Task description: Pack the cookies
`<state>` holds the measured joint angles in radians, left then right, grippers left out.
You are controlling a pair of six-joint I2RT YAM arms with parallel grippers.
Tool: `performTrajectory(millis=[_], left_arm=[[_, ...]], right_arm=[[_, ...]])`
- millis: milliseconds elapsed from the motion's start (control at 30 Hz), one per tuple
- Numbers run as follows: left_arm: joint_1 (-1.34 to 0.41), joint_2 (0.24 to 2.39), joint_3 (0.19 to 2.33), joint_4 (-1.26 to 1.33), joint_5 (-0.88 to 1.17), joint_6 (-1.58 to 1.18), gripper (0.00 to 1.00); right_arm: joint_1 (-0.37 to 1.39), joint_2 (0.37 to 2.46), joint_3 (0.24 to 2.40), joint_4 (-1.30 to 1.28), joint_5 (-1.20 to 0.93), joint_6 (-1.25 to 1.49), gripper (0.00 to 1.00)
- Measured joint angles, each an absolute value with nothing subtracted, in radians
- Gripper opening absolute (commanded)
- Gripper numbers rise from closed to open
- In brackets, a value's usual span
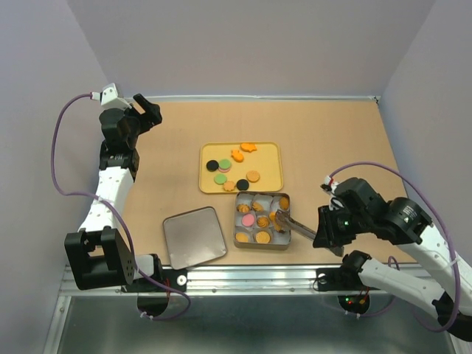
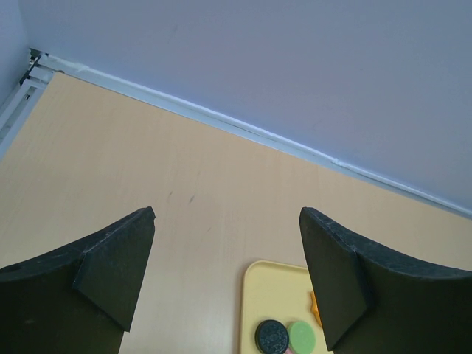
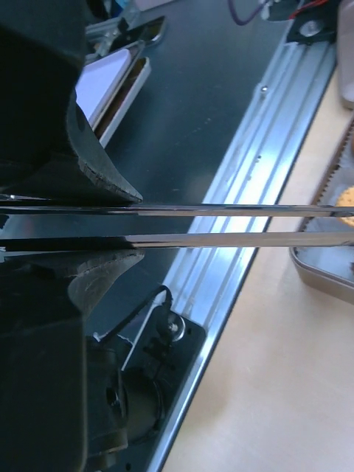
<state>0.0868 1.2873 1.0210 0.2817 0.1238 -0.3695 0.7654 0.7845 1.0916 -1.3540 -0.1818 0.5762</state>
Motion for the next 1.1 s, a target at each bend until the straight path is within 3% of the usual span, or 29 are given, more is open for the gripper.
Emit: performTrajectory(millis=[400,1100], left_arm=[[0.087,1.287,1.021,0.281,0.122,-0.369,0.90],[0.071,1.288,1.021,0.281,0.093,-0.356,0.90]], right_arm=[[0.765,0.690,0.950,-1.364,-0.315,0.542,0.30],[0.765,0.652,0.952,-1.365,-0.210,0.537,0.31]])
